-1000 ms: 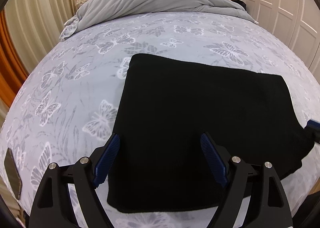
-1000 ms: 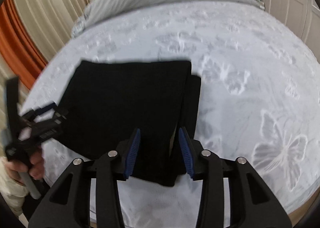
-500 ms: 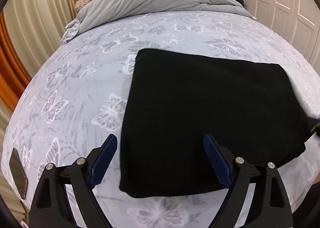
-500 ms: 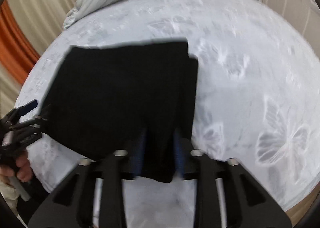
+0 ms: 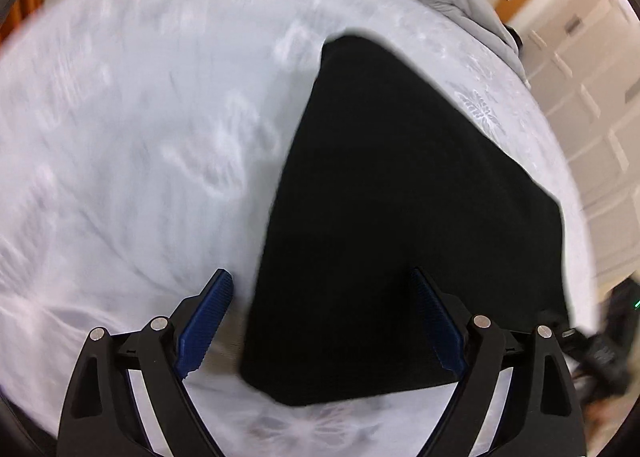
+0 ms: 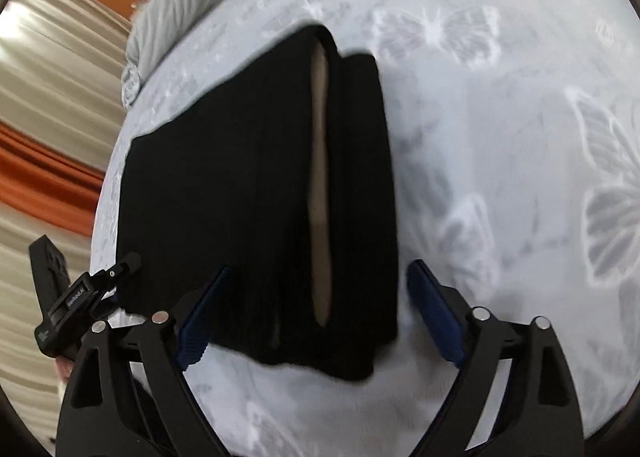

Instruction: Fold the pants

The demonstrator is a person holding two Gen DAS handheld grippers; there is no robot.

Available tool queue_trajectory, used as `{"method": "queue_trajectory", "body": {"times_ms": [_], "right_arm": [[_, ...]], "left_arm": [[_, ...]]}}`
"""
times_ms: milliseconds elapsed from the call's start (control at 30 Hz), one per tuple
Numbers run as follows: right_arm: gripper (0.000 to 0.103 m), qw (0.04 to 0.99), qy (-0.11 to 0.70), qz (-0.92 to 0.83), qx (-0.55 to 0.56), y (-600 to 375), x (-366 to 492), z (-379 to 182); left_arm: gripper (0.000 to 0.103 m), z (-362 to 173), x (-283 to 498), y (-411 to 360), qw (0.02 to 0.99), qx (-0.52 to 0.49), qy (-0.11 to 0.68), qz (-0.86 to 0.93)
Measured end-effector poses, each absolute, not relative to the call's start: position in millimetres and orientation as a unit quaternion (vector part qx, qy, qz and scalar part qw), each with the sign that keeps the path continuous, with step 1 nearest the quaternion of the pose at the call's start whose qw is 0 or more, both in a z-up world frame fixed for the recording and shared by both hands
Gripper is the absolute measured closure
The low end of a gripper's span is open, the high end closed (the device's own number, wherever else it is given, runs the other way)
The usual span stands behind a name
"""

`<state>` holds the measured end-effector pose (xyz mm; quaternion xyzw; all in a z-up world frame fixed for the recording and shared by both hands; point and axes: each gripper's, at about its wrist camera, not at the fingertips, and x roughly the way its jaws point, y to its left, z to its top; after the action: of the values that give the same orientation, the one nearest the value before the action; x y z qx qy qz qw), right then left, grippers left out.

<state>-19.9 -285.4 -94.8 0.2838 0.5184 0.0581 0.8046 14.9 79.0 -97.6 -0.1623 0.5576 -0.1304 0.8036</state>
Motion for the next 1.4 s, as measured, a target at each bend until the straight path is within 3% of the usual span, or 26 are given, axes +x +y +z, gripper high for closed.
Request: {"method": "queue_trajectory", "body": {"times_ms": [33, 100, 133, 200, 267, 367, 400, 500, 600, 833, 967, 1233, 1400], "right_arm": [[0.062, 0.807, 0.515, 0.072, 0.278, -281, -18, -91], [0.068, 0.815, 0.501, 0.088, 0.277, -278, -19, -78], [0.069, 0.821, 0.49, 0.105, 0.274, -278, -21, -67], [0.069, 0.828, 0.466, 0.139, 0.278, -280, -29, -44], [0.064, 0.83, 0.47, 0.144, 0.262, -280, -37, -39], [0.032, 0.801, 0.549, 0.07, 0.228, -286, -32, -79], [0.025, 0.794, 0.555, 0.055, 0.242, -290, -30, -88], [0.025, 0.796, 0.534, 0.062, 0.28, -294, -27, -83], [0.022, 0.803, 0.522, 0.07, 0.281, -288, -23, -76], [0.011, 0.802, 0.537, 0.058, 0.255, -267, -19, -89], [0.005, 0.808, 0.533, 0.059, 0.245, -260, -17, -96], [0.005, 0.82, 0.516, 0.053, 0.241, -254, -14, -99], [0.005, 0.827, 0.507, 0.048, 0.24, -256, -19, -99]], "left_arm": [[0.023, -99, 16, 80, 0.802, -0.174, 0.555, -0.133], [0.049, -94, 14, 73, 0.804, -0.168, 0.547, -0.163], [0.067, -89, 10, 74, 0.809, -0.169, 0.539, -0.163], [0.08, -71, -4, 76, 0.818, -0.166, 0.519, -0.184], [0.08, -54, -20, 77, 0.824, -0.157, 0.504, -0.207], [0.071, -64, -41, 75, 0.816, -0.139, 0.522, -0.206], [0.061, -76, -43, 75, 0.813, -0.128, 0.536, -0.186], [0.048, -78, -39, 78, 0.818, -0.13, 0.534, -0.171], [0.026, -65, -33, 81, 0.837, -0.141, 0.506, -0.156], [0.024, -87, -12, 55, 0.813, -0.14, 0.548, -0.141], [0.016, -96, -5, 46, 0.811, -0.141, 0.552, -0.132], [0.005, -98, 6, 30, 0.822, -0.132, 0.542, -0.114], [0.005, -101, 13, 20, 0.829, -0.125, 0.533, -0.113]]}}
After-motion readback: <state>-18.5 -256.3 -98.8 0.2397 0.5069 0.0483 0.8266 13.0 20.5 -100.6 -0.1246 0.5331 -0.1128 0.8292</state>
